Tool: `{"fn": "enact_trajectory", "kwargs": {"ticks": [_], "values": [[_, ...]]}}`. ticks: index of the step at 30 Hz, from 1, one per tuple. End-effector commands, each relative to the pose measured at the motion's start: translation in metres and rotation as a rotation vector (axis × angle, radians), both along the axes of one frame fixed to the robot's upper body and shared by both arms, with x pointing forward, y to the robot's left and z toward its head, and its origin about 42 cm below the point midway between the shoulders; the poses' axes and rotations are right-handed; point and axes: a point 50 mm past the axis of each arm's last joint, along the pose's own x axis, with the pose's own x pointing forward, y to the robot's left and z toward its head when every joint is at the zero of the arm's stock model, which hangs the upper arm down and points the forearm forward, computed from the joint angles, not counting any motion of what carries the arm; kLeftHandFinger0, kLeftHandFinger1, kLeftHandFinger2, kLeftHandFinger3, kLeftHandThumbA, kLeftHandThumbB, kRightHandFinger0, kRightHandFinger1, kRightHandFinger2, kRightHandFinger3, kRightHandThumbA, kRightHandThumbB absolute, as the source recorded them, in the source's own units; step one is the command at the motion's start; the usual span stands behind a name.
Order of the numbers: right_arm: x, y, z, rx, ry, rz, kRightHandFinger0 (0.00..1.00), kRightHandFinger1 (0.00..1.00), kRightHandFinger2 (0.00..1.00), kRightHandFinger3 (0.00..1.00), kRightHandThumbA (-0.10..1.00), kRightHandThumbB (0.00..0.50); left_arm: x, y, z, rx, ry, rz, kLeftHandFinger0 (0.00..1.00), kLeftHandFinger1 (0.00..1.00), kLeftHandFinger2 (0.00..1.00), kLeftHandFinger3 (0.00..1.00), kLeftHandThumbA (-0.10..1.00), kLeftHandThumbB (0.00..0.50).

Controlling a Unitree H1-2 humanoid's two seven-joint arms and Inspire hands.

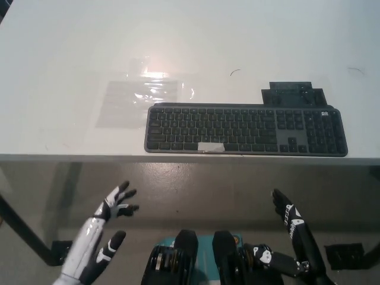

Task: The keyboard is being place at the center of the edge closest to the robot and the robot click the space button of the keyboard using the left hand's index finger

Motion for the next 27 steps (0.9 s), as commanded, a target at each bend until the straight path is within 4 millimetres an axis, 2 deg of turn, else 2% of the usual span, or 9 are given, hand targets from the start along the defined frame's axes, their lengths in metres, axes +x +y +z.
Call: {"fn": "enact_trajectory", "kwargs": {"ticks": [1, 2, 3, 8, 11, 12, 20, 23, 27], "values": [[0.006, 0.004, 0.012, -0.007, -0.09, 0.03, 1.0, 1.0, 1.0, 1.0, 0.96, 0.305, 0.001, -0.017, 0.056, 0.159, -0.282, -0.002, 0.0, 0.0, 0.0, 1.0, 1.0, 0.466], [0.006, 0.004, 0.012, -0.007, -0.09, 0.03, 1.0, 1.0, 1.0, 1.0, 0.96, 0.306, 0.003, -0.021, 0.061, 0.162, -0.298, -0.009, 0.0, 0.0, 0.0, 1.0, 1.0, 0.454], [0.005, 0.004, 0.011, -0.007, -0.089, 0.03, 1.0, 1.0, 1.0, 1.0, 0.94, 0.313, 0.009, -0.03, 0.069, 0.18, -0.33, -0.01, 0.0, 0.0, 0.0, 1.0, 1.0, 0.417], [0.005, 0.004, 0.013, 0.003, -0.088, 0.034, 1.0, 1.0, 1.0, 1.0, 0.92, 0.315, 0.027, -0.051, 0.084, 0.224, -0.352, -0.013, 0.0, 0.0, 0.0, 1.0, 1.0, 0.437], [0.004, 0.004, 0.012, 0.006, -0.087, 0.037, 1.0, 1.0, 1.0, 1.0, 0.9, 0.302, 0.043, -0.063, 0.086, 0.275, -0.344, -0.037, 0.0, 0.0, 0.0, 1.0, 1.0, 0.426], [0.005, 0.004, 0.012, 0.01, -0.092, 0.04, 1.0, 1.0, 1.0, 1.0, 0.89, 0.293, 0.053, -0.068, 0.086, 0.317, -0.338, -0.045, 0.0, 0.0, 0.0, 1.0, 1.0, 0.408], [0.005, 0.004, 0.014, 0.009, -0.096, 0.031, 1.0, 1.0, 1.0, 1.0, 0.89, 0.3, 0.101, -0.095, 0.075, 0.409, -0.244, -0.065, 0.0, 0.0, 0.0, 1.0, 1.0, 0.369], [0.006, 0.005, 0.014, 0.018, -0.091, 0.031, 1.0, 1.0, 1.0, 1.0, 0.88, 0.301, 0.114, -0.102, 0.071, 0.441, -0.193, -0.068, 0.0, 0.0, 0.0, 1.0, 1.0, 0.372], [0.006, 0.006, 0.015, 0.019, -0.096, 0.031, 1.0, 1.0, 1.0, 1.0, 0.88, 0.291, 0.128, -0.108, 0.062, 0.473, -0.151, -0.062, 0.0, 0.0, 0.0, 1.0, 1.0, 0.342]]}}
